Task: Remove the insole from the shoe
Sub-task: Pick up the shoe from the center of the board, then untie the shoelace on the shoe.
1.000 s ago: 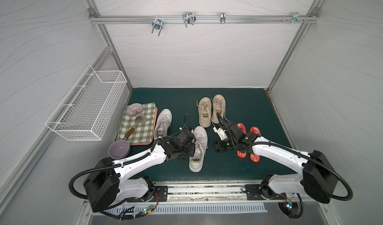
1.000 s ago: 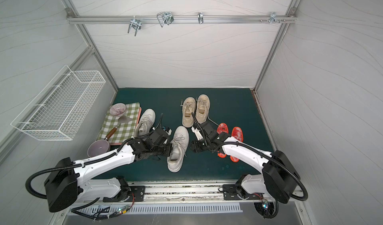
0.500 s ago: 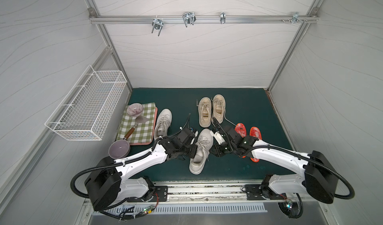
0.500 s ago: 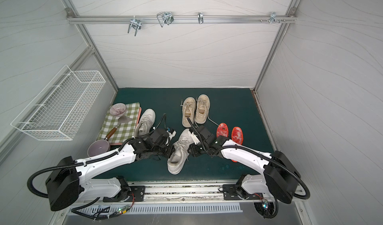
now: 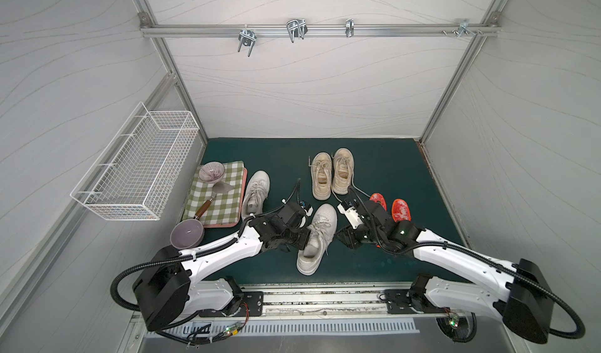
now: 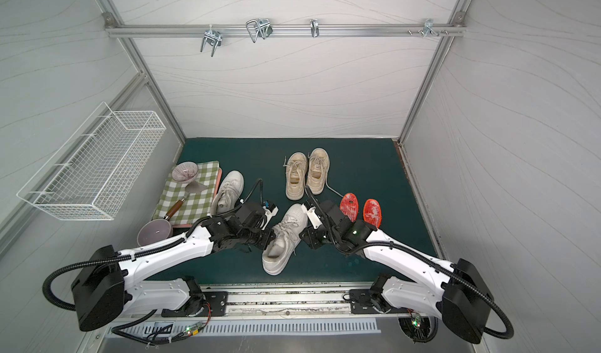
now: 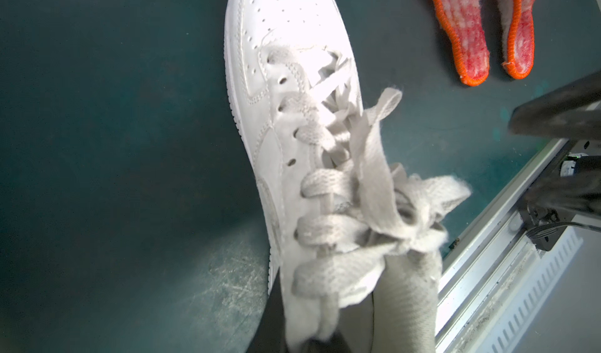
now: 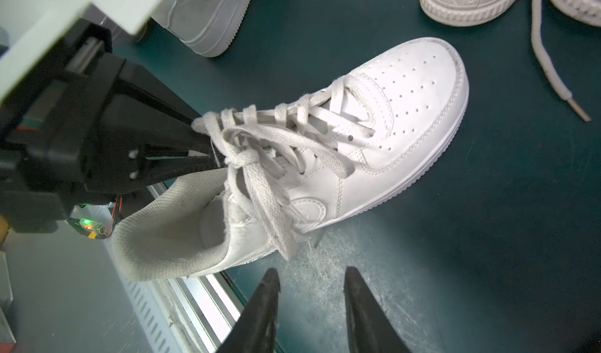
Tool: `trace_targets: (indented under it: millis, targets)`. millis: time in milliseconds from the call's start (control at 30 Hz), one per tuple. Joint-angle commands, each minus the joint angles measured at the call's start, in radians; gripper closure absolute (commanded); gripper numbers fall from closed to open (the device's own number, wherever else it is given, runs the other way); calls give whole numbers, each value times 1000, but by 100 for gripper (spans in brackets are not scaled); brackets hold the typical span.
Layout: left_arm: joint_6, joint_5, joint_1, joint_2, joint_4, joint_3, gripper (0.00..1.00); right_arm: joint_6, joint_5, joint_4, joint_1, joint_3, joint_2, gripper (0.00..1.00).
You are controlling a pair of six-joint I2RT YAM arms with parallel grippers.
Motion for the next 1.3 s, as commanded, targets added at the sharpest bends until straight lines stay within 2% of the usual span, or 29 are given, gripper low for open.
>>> trace_targets:
  millis: [0, 300, 767, 1133, 1267]
  targets:
    - [29, 52, -4, -24, 91, 9, 100, 0, 25, -6, -10, -7, 44, 65]
    - [29, 52, -22, -19, 95, 17, 100, -11, 33, 46, 58, 25, 123, 66]
    - [29, 53, -36, -14, 98, 16, 100, -25, 44, 58, 99, 74, 191, 67]
    - [22, 57, -46, -17, 104, 15, 100, -34, 54, 56, 100, 101, 230, 79]
    - [14, 38, -46, -19, 105, 11, 100, -31, 59, 50, 102, 92, 209, 93]
